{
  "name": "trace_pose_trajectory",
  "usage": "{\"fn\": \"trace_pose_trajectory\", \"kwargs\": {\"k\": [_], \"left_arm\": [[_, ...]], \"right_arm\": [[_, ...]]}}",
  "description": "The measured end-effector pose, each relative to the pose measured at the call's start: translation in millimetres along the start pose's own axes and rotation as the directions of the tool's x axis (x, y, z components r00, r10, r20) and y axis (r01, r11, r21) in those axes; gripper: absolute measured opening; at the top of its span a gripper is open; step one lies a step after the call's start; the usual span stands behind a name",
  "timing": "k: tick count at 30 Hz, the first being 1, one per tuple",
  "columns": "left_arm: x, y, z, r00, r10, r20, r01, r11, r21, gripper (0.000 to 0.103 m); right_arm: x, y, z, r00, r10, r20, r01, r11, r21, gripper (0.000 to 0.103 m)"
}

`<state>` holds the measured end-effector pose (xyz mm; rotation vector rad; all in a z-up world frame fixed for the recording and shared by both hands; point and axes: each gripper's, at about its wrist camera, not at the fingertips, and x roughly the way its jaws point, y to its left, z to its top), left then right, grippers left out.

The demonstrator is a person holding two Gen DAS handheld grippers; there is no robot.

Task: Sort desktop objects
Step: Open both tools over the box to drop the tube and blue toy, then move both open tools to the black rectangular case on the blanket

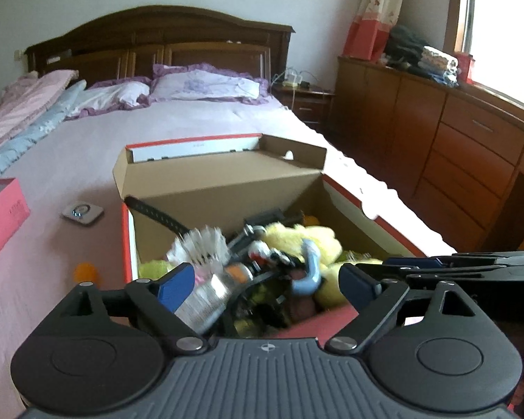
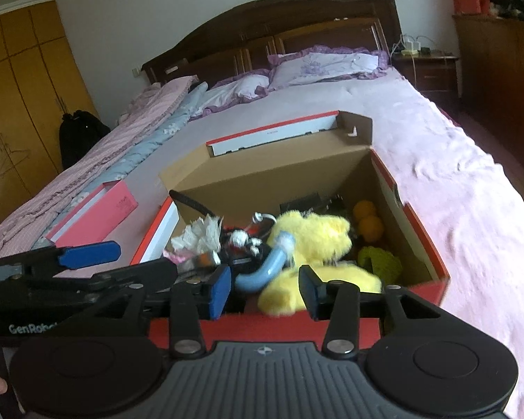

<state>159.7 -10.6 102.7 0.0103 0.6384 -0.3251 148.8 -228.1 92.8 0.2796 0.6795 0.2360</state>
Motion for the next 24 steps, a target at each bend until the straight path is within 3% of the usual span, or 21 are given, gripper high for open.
{"fn": "trace_pose_trajectory", "kwargs": {"k": [15, 24], "left_arm": [[-19.0, -17.4, -60.4, 0.993, -0.001, -0.116, -0.001, 1.000, -0.022, 0.097], [-16.8, -23.5, -114.2, 0.968, -0.021, -0.251, 0.013, 0.999, -0.033, 0.097]], "right_arm": [[-30.6, -7.7, -71.6, 0.994, -0.064, -0.087, 0.060, 0.997, -0.057, 0.062], [-40.3, -20.4, -116.3, 0.977, -0.086, -0.193, 0.080, 0.996, -0.036, 0.068]]}}
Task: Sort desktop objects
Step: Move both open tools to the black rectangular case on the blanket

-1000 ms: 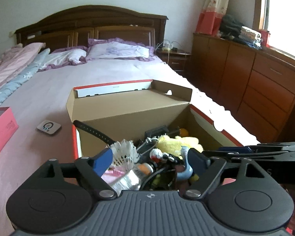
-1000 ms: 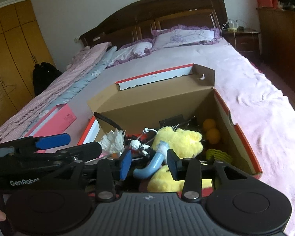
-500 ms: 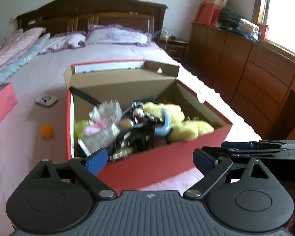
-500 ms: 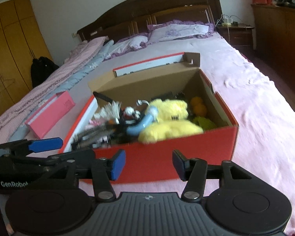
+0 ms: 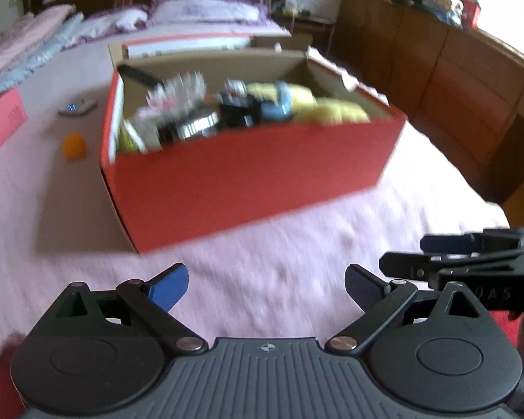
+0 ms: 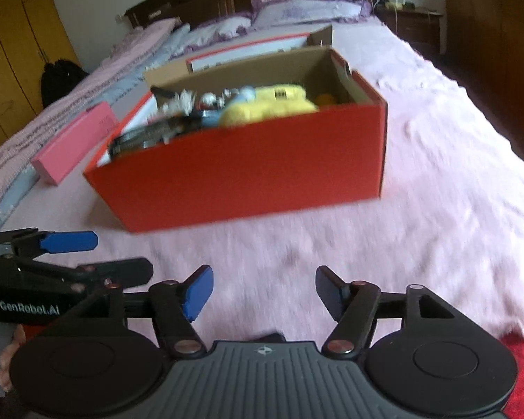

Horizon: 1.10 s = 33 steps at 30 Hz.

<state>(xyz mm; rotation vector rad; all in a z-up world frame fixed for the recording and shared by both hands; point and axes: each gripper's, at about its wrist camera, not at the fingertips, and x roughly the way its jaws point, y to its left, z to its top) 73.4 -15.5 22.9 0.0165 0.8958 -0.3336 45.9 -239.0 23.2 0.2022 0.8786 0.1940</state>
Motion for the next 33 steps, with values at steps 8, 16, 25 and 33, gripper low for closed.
{"fn": "trace_pose_trajectory", "kwargs": {"k": [8, 16, 25, 33], "left_arm": [[2.3, -21.0, -40.5, 0.987, -0.128, -0.094, 0.137, 0.986, 0.097, 0.097], [13.7, -50.7, -57.0, 0.962, -0.200, -0.187, 0.243, 0.939, 0.243, 0.096], [32.2, -59.4, -63.8, 0.974, -0.144, -0.175, 0.200, 0.909, 0.365, 0.077], [32.0, -26.3, -54.8, 0.987, -0.064, -0.150, 0.110, 0.940, 0.324, 0.077]], "right_arm": [[-9.8, -4.1, -37.7, 0.995, 0.016, -0.103, -0.023, 0.997, -0.068, 0.073], [-7.8, -14.4, -52.3, 0.987, 0.026, -0.161, -0.027, 1.000, -0.009, 0.072], [5.5, -0.5, -53.3, 0.976, 0.062, -0.207, -0.069, 0.997, -0.026, 0.071], [2.9, 5.6, -45.6, 0.961, 0.192, -0.199, -0.198, 0.980, -0.009, 0.070]]}}
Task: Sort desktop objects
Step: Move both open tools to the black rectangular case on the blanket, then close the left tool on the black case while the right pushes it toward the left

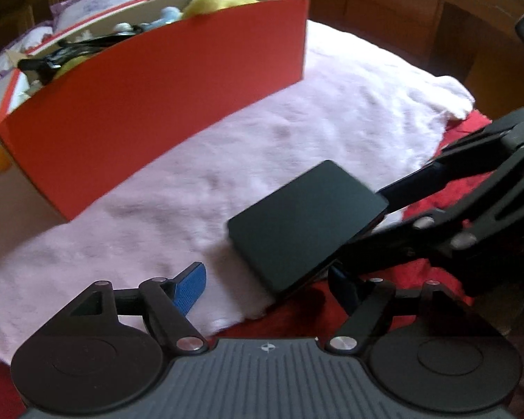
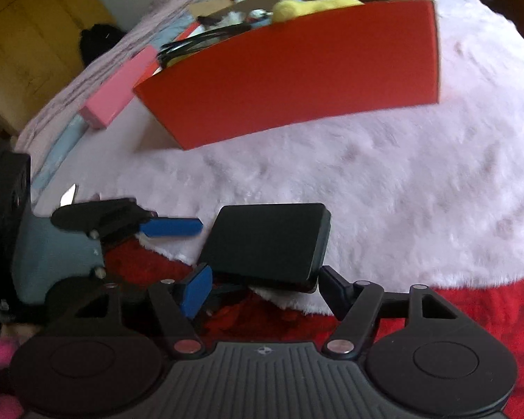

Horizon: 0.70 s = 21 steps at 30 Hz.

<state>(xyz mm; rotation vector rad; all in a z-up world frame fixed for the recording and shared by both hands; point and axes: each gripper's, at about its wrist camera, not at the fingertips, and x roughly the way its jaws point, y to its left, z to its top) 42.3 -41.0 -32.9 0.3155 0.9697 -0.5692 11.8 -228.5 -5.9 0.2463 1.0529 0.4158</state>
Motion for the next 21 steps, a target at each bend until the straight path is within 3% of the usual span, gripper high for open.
{"fn": "trace_pose_trajectory", "kwargs": {"k": [5, 13, 21], "left_arm": [[2.0, 8.8, -0.1, 0.999, -0.033, 0.011, 0.033, 0.999, -0.029, 0.076], [0.4, 23.7, -1.4, 0.997, -0.064, 0.044, 0.068, 0.993, -0.099, 0.073], [1.7, 47.7, -2.5, 0.980, -0.185, 0.077, 0.199, 0.940, -0.277, 0.073]], "right_arm": [[2.2, 10.8, 1.9, 0.997, -0.074, -0.010, 0.072, 0.985, -0.158, 0.070], [3.9, -4.7, 6.2, 0.997, -0.079, 0.019, 0.081, 0.984, -0.160, 0.070], [13.4, -6.7, 6.9, 0.998, -0.051, 0.040, 0.058, 0.976, -0.212, 0.070]]}}
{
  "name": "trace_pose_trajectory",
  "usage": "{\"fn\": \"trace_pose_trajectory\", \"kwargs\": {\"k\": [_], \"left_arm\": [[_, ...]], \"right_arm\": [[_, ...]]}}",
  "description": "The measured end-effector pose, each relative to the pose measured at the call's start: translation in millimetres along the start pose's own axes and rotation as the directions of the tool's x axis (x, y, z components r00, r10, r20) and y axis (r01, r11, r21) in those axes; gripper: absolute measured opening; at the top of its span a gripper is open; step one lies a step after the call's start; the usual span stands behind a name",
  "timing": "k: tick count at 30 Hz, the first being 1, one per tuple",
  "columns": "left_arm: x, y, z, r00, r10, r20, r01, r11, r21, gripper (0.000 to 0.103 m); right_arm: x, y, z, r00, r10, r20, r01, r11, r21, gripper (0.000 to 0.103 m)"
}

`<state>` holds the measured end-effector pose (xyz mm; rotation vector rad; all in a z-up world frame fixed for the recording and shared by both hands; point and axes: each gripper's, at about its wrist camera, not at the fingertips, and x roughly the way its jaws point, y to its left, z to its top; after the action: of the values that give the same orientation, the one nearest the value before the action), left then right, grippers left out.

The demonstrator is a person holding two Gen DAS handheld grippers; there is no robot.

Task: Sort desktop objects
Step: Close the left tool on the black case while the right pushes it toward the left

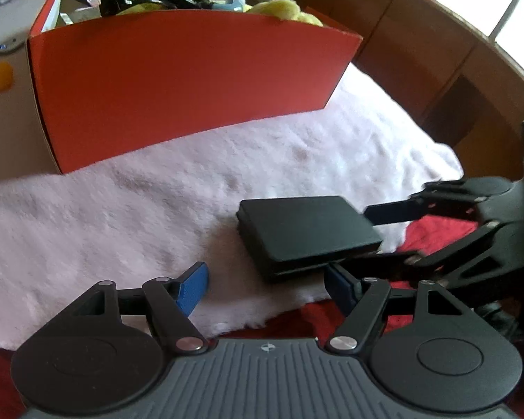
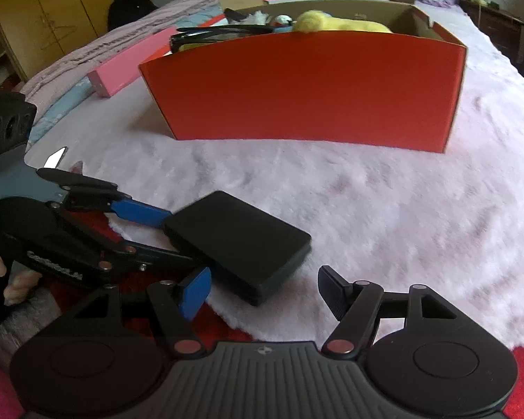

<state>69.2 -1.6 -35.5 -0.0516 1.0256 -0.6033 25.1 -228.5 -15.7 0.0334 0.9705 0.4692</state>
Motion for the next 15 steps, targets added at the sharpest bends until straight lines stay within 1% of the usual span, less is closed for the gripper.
{"fn": "trace_pose_trajectory", "kwargs": {"k": [6, 7, 9, 11, 12, 14, 15], "left_arm": [[-3.9, -0.8, -1.1, 1.000, -0.009, -0.002, 0.009, 1.000, 0.019, 0.077], [-1.8, -1.2, 0.5, 1.000, -0.005, -0.006, 0.005, 1.000, 0.022, 0.077], [2.0, -1.6, 4.6, 1.000, 0.003, -0.009, -0.003, 1.000, 0.029, 0.077], [7.8, -0.9, 10.7, 1.000, -0.004, -0.010, 0.004, 1.000, 0.014, 0.077], [12.3, -0.7, 13.7, 1.000, -0.016, -0.017, 0.016, 1.000, 0.001, 0.076], [21.9, -1.3, 17.0, 0.998, -0.052, -0.033, 0.052, 0.999, -0.017, 0.065], [26.4, -3.3, 17.9, 0.998, -0.057, -0.037, 0.057, 0.998, -0.022, 0.065]], "right_arm": [[14.9, 18.6, -0.1, 0.999, -0.038, -0.004, 0.037, 0.990, -0.135, 0.070], [16.0, 20.8, -0.5, 0.999, -0.041, -0.003, 0.040, 0.988, -0.147, 0.072], [16.5, 21.4, -1.0, 0.999, -0.048, -0.002, 0.047, 0.987, -0.155, 0.072], [16.2, 20.3, -1.4, 0.999, -0.045, -0.001, 0.044, 0.987, -0.153, 0.071], [15.2, 19.2, -1.6, 0.999, -0.041, 0.001, 0.041, 0.988, -0.146, 0.071], [16.2, 19.5, -2.1, 0.999, -0.042, 0.003, 0.042, 0.989, -0.141, 0.071], [17.4, 20.0, -2.6, 0.999, -0.044, 0.003, 0.044, 0.989, -0.140, 0.071]]}}
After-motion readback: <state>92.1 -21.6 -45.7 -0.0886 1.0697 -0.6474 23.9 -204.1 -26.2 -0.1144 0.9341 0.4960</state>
